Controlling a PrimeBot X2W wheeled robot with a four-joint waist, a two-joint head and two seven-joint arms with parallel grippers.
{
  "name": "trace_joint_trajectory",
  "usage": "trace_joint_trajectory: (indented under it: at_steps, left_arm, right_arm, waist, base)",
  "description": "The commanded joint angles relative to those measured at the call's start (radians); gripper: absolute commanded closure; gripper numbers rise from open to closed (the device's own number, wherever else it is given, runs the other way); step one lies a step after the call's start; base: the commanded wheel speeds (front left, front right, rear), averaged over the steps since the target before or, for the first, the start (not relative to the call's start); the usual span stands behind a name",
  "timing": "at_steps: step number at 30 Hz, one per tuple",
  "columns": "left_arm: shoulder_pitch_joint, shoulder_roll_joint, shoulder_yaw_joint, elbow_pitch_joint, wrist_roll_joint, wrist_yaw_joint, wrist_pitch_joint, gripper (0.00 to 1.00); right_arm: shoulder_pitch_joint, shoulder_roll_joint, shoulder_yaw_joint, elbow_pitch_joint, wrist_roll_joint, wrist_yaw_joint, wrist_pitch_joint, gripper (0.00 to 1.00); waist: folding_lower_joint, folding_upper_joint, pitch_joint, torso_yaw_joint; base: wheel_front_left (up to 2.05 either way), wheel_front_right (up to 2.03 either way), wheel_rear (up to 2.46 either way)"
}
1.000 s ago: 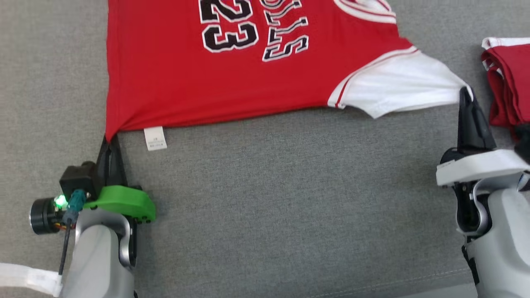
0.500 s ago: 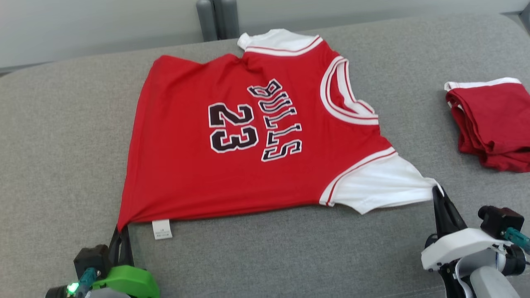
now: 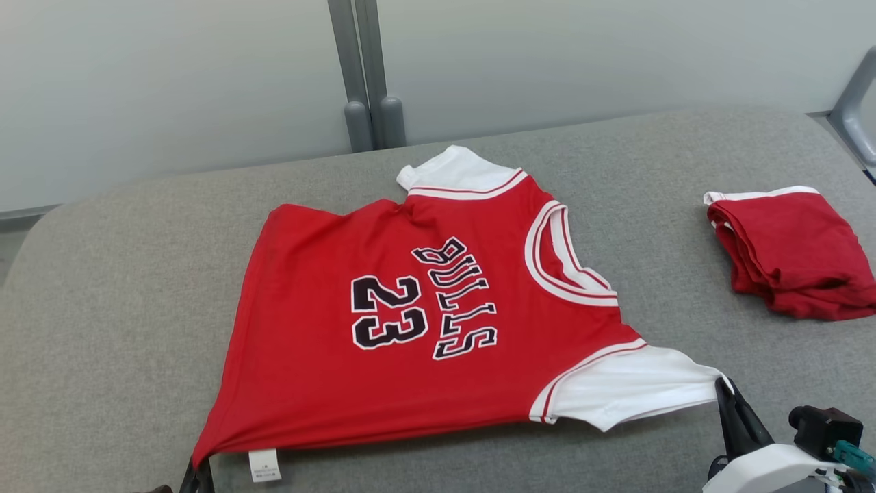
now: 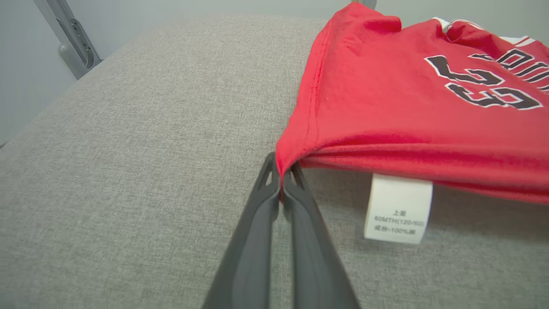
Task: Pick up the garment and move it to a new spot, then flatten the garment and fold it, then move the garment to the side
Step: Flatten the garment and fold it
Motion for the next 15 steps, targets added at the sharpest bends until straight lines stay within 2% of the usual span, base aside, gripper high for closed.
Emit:
trace_joint_trajectory:
  at_steps: [1,6,15]
  left_arm:
    - [0.02,0.016,0.01,-0.006,-0.01,0.014,0.001,1.0]
    - [0.022,0.015,-0.019,-0.032,-0.025,0.002,0.001,1.0]
    - [-0.06,0.013,-0.075,-0.076,-0.042,-0.009,0.001,1.0]
  right_arm:
    - [0.02,-0.008,-0.019,-0.008,0.008,-0.005,-0.003,1.0]
    - [0.029,0.005,-0.033,-0.049,0.001,-0.005,-0.003,1.0]
    - [-0.078,0.023,-0.046,-0.061,-0.003,-0.004,-0.003,1.0]
  waist:
    - [0.0001,0.0,-0.017,0.004]
    - [0.0001,0.0,-0.013,0.02]
    - [0.0001,0.0,0.028,0.038]
  base:
    - [0.0,0.0,0.0]
    - [0.0,0.0,0.0]
    - [0.0,0.0,0.0]
